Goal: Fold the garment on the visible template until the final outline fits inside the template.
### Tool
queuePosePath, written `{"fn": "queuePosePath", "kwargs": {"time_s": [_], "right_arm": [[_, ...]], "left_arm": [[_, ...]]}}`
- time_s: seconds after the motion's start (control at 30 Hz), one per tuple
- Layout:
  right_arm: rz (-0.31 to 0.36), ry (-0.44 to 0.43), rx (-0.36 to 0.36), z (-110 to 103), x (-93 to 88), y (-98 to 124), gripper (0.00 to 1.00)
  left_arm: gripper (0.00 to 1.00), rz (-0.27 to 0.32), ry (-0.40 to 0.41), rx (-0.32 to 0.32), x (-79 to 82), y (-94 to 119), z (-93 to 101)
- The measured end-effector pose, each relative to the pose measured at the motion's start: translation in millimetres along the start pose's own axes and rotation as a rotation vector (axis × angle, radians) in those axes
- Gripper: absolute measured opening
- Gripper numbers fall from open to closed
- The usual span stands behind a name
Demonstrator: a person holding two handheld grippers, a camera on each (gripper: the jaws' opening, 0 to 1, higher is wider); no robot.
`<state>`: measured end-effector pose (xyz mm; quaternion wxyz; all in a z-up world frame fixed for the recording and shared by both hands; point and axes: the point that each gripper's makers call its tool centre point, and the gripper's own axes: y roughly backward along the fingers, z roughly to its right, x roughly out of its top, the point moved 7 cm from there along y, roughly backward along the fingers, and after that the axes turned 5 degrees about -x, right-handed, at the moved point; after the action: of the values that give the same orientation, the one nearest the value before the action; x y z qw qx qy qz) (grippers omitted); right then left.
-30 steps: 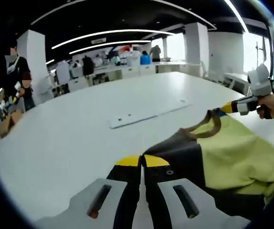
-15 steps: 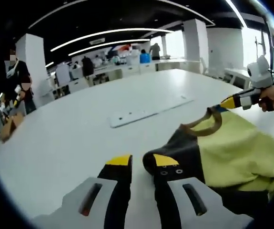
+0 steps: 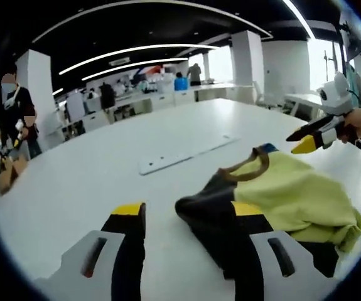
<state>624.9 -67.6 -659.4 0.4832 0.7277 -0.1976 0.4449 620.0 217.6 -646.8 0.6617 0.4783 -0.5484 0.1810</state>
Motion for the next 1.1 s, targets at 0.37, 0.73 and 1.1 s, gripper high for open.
{"fn": "queuePosePath", "kwargs": {"time_s": [0.37,0.73,1.1], "right_arm": [[-0.026,0.076,0.055,-23.6,-15.2,37.8,0.48],[-0.066,0.072,0.077,-34.5,-46.8,55.3,0.43],[-0.067,0.064,0.115,-41.1,-70.7,60.6,0.34]], "left_arm": [[0.60,-0.001,-0.018,-0.073,-4.6,28.2,25.7],[0.56,-0.001,0.009,-0.155,-11.3,41.3,52.7],[0.39,-0.069,0.103,-0.188,-44.2,35.0,80.9]]}}
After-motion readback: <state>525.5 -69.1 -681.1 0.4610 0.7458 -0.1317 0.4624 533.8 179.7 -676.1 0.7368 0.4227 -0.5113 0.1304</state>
